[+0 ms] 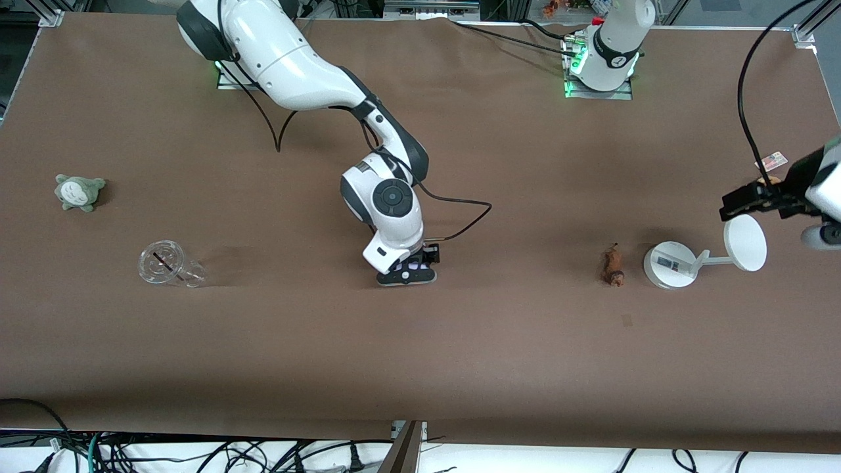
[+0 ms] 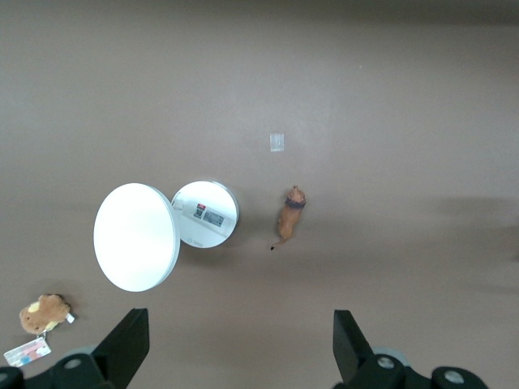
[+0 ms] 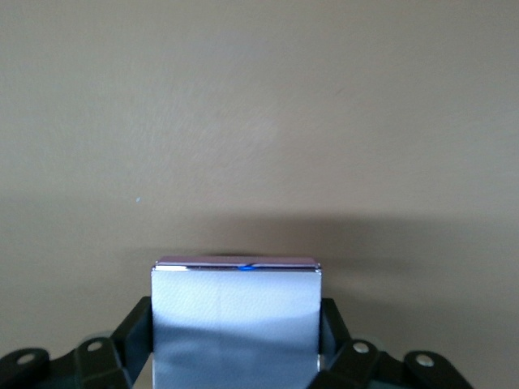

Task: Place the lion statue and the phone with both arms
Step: 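Carry the white phone with the right gripper toward the glass cup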

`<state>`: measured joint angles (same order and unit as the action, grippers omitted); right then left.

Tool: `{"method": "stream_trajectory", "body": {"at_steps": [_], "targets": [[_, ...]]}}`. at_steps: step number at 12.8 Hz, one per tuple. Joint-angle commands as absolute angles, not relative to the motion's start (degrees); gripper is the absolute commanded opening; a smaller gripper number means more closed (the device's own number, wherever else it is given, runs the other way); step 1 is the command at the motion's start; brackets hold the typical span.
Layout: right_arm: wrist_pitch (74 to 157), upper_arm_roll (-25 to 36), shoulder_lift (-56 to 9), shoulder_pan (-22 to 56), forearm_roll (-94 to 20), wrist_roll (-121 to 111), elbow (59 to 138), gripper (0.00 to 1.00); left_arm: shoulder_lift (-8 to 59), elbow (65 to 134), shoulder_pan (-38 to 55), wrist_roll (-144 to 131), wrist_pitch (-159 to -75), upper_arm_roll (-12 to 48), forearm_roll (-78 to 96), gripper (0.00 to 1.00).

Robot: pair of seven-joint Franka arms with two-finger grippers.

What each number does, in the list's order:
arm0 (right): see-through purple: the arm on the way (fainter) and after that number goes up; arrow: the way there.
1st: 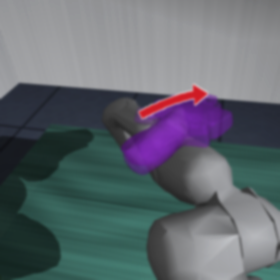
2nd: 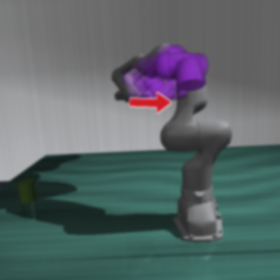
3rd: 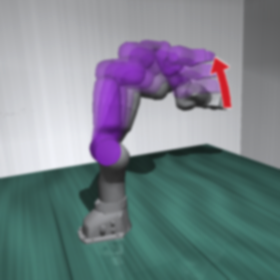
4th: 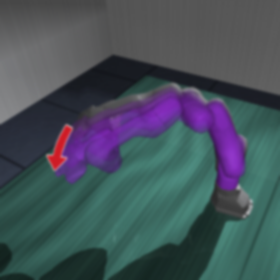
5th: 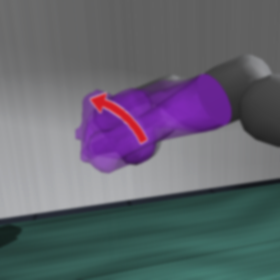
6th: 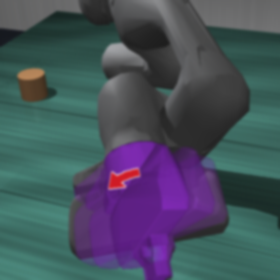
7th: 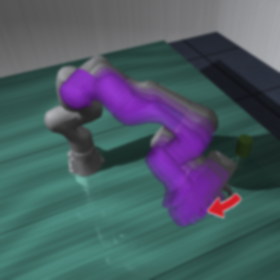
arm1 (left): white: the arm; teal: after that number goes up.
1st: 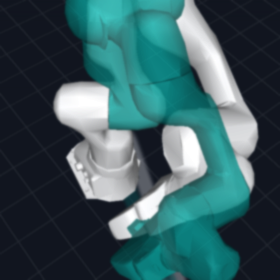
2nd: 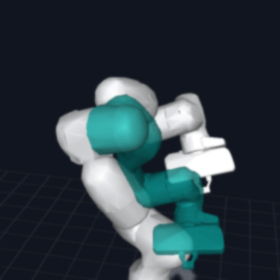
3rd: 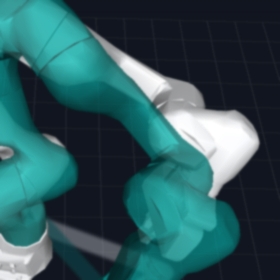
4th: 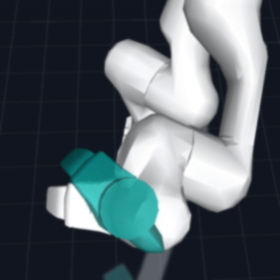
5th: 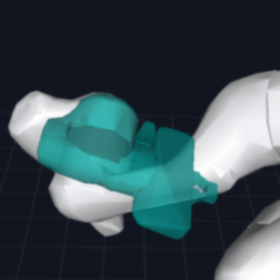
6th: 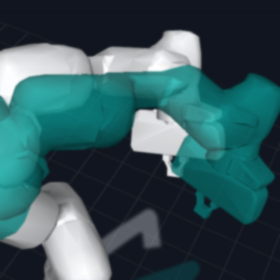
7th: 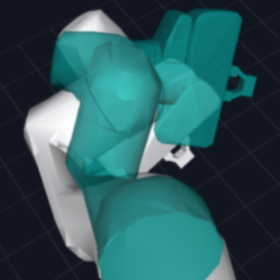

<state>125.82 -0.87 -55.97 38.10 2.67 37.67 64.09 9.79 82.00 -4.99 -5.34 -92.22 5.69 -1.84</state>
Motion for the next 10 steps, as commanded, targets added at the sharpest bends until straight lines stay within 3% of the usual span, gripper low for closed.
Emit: {"method": "stream_trajectory", "body": {"at_steps": [1, 4, 7, 10], "targets": [[115.44, -1.06, -47.32, 35.43, -1.48, 36.48, 65.21, 0.00, -1.49, 97.90, -1.67, -5.01, -99.49, 2.37, -0.70, 1.00], [101.29, -0.36, -38.09, 31.30, -1.58, 29.56, 67.14, 0.00, -0.79, 96.51, -1.32, -3.52, -97.65, 2.99, -6.41, 1.00], [97.22, 6.21, -26.58, 29.88, -1.84, 17.80, 75.99, 0.00, -0.44, 95.89, -1.49, -3.34, -96.51, 3.34, -6.07, 1.00], [95.89, 13.78, -21.98, 29.79, -2.80, 7.32, 81.64, 0.00, -0.44, 93.79, -1.41, -3.34, -92.30, 4.04, -6.06, 1.00]]}}
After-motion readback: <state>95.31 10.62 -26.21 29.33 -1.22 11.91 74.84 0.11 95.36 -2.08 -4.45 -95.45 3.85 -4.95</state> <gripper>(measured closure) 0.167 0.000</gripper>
